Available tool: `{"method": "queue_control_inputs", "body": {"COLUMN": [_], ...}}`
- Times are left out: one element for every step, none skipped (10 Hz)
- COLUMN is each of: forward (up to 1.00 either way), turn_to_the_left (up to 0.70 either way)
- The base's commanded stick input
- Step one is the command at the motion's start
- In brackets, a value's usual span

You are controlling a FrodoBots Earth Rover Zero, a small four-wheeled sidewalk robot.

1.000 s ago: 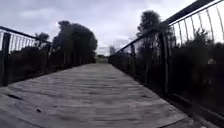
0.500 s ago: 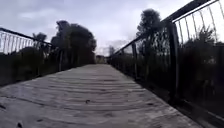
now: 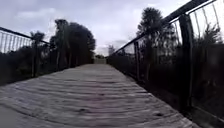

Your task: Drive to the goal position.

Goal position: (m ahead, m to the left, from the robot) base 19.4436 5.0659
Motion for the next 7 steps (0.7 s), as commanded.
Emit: {"method": "queue_control_inputs", "body": {"forward": [0.69, 0.69, 0.69, 0.69, 0.69, 0.69, 0.69], "turn_to_the_left": [0.00, 0.00, 0.00, 0.00, 0.00, 0.02, 0.05]}}
